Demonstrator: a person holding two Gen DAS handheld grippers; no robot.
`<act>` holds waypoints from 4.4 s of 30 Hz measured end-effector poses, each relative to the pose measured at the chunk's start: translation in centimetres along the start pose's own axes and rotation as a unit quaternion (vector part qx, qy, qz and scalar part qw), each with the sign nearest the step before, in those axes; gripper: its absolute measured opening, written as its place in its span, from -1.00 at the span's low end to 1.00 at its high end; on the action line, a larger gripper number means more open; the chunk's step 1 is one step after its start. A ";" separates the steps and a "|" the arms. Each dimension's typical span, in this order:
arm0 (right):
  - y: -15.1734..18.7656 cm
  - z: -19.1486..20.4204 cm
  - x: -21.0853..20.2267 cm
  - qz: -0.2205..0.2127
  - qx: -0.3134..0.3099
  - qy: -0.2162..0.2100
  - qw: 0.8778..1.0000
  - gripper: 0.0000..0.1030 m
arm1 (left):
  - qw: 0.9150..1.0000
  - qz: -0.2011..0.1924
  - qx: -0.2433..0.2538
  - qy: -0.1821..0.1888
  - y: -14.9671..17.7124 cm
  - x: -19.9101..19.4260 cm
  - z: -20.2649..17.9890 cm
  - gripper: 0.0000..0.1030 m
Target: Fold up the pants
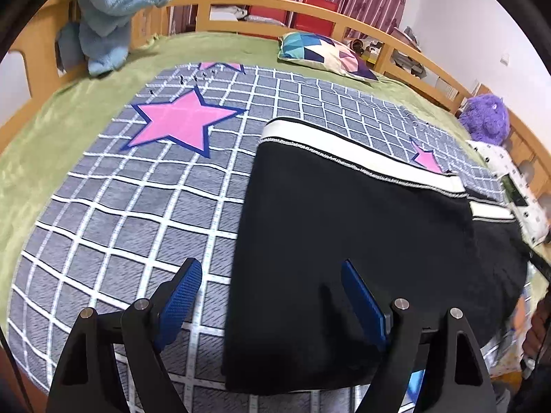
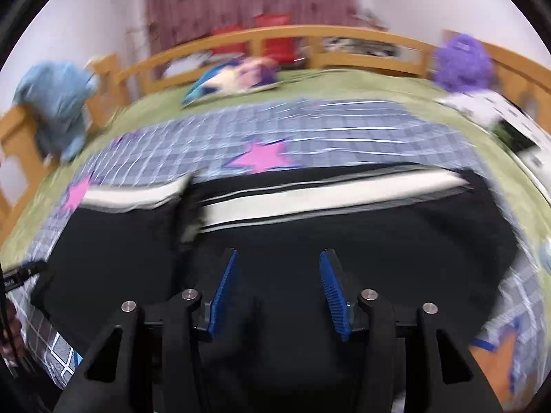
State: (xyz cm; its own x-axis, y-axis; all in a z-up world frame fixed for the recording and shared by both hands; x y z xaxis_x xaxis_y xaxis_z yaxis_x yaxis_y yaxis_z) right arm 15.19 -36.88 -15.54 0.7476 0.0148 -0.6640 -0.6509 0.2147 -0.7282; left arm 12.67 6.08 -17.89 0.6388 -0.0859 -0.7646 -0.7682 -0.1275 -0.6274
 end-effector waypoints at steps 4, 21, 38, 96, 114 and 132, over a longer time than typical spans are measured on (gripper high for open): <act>0.6 -10.2 -0.7 0.008 0.088 0.076 0.993 0.25 | 1.000 0.012 -0.010 0.010 -1.0 0.6 1.0 0.61; -0.7 -15.6 8.0 0.038 0.234 -0.049 0.970 0.39 | 0.990 0.059 -0.014 0.126 -3.6 7.8 1.6 0.58; -10.7 -4.3 -0.6 -0.048 0.167 -0.069 0.982 -0.68 | 0.975 0.028 -0.056 0.212 -11.2 2.2 3.5 -0.81; 11.3 27.1 4.3 0.198 -0.004 -0.237 0.951 -0.57 | 0.985 0.000 -0.164 0.056 4.2 -3.8 19.5 0.67; 10.6 27.3 2.6 0.123 -0.089 -0.205 0.967 -0.16 | 0.984 0.028 -0.176 0.027 2.5 -0.2 16.6 0.01; 5.5 11.2 -1.7 0.034 0.024 -0.036 0.998 0.35 | 0.991 -0.107 0.074 0.027 -5.9 -10.0 -4.2 -0.69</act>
State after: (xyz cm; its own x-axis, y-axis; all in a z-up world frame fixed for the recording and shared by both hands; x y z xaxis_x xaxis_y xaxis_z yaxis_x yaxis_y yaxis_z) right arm 11.85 -24.77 -16.49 0.7110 0.1014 -0.6958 -0.6945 0.2564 -0.6723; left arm 10.98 3.52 -5.93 0.7861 -0.1260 -0.6051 -0.6102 -0.0021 -0.7923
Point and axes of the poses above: each gripper's, at about its wrist camera, not at the fingertips, and x roughly the way its jaws point, z to its left, y to its underside, the point moved 4 cm from there along x, roughly the way its jaws point, and after that the axes turned 6 degrees about x, right-handed, at the moved point
